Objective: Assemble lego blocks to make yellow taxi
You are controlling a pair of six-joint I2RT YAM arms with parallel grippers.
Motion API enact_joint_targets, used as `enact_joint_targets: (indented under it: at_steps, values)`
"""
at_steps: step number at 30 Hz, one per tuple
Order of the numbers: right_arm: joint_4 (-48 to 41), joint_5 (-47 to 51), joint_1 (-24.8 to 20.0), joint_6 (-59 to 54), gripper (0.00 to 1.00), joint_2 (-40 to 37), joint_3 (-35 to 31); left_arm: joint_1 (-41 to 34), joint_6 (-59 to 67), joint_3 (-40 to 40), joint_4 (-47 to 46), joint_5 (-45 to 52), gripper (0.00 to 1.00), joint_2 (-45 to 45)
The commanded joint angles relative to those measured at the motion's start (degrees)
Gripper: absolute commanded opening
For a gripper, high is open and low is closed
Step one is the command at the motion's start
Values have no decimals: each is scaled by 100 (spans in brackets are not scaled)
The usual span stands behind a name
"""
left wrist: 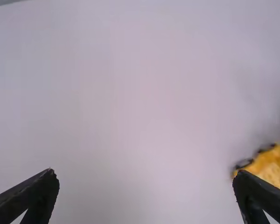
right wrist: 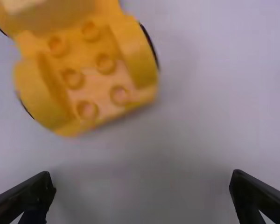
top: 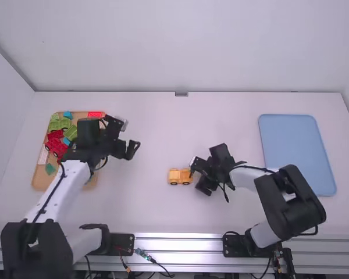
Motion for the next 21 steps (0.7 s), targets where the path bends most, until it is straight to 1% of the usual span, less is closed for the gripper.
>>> enact_joint_targets:
  at_steps: [1,2,4,5,6,7,8,10,11,12,13,14,16,18,19,21]
  values:
    - [-103,1104,-87,264,99,-166,-33,256,-624,376,-90,-850,99,109]
    - [-109,1115,-120,295,99,-253,-33,383,-666,546,-197,-963,99,219]
    - [-79,1054,-203,400,99,-406,-33,678,-670,942,-385,-867,99,509]
    - [-63,1049,-221,417,99,-430,-33,698,-672,979,-396,-863,99,538]
    - [-61,990,-306,459,99,-528,-33,888,-675,1340,-543,-817,99,846]
    - [-63,997,-343,461,99,-572,-33,965,-683,1508,-597,-828,99,994]
    - [-35,992,-422,570,99,-664,-33,1131,-760,1917,-742,-854,99,1349]
    - [13,986,-470,658,99,-714,-33,1227,-810,2179,-844,-869,99,1574]
    - [149,992,-546,876,99,-791,-33,1382,-976,2699,-1096,-954,99,2004]
    - [229,990,-584,992,99,-826,-35,1448,-970,2959,-1227,-954,99,2221]
    - [402,994,-649,1200,99,-858,-37,1570,-970,3554,-1539,-939,99,2702]
    - [468,994,-669,1279,99,-867,-37,1609,-963,3781,-1662,-935,99,2876]
    - [680,997,-737,1519,99,-869,-37,1730,-978,4656,-2167,-952,99,3541]
    - [785,984,-769,1641,99,-869,-37,1797,-1033,5298,-2569,-950,99,4011]
    - [848,977,-772,1718,99,-869,-37,1841,-1166,5751,-2822,-959,99,4356]
    - [903,879,-772,1700,99,-869,-37,1889,-1280,6371,-3058,-1005,99,4859]
